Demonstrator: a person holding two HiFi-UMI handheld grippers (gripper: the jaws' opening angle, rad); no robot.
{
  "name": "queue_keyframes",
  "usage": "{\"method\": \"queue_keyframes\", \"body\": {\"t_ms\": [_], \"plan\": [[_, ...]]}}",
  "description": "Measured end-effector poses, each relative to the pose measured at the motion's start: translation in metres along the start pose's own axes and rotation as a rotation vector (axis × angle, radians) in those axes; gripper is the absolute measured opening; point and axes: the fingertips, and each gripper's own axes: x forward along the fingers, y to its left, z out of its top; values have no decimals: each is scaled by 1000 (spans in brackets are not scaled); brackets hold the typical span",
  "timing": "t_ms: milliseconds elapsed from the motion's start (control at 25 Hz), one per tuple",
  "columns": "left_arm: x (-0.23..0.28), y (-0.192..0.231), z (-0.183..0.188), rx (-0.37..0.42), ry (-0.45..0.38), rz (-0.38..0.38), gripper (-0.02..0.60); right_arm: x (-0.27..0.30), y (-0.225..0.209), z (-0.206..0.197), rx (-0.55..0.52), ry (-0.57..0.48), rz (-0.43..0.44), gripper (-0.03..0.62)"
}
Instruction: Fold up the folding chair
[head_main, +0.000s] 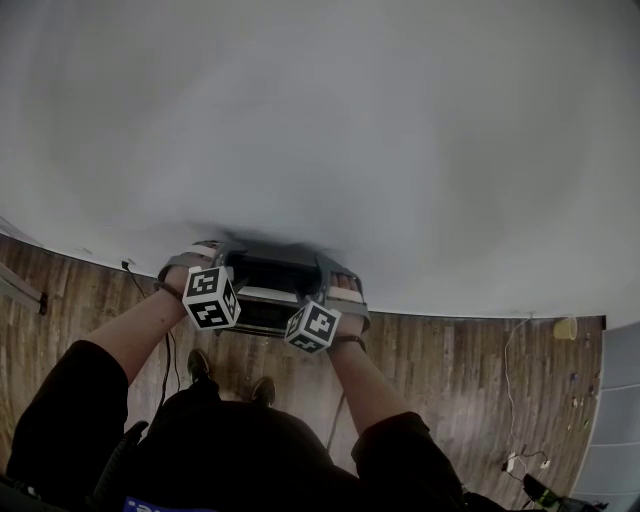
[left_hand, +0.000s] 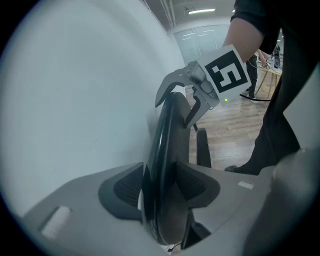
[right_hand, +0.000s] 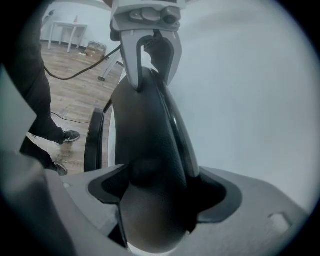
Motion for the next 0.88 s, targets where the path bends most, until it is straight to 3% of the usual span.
{"method": "queue_keyframes", "body": {"t_ms": [320, 880], "plan": [[7, 9, 0, -5, 3, 8, 215, -3, -12, 1, -29, 43, -130, 417], [11, 18, -1, 15, 1, 52, 221, 2, -15, 0, -72, 50, -187, 417]]}}
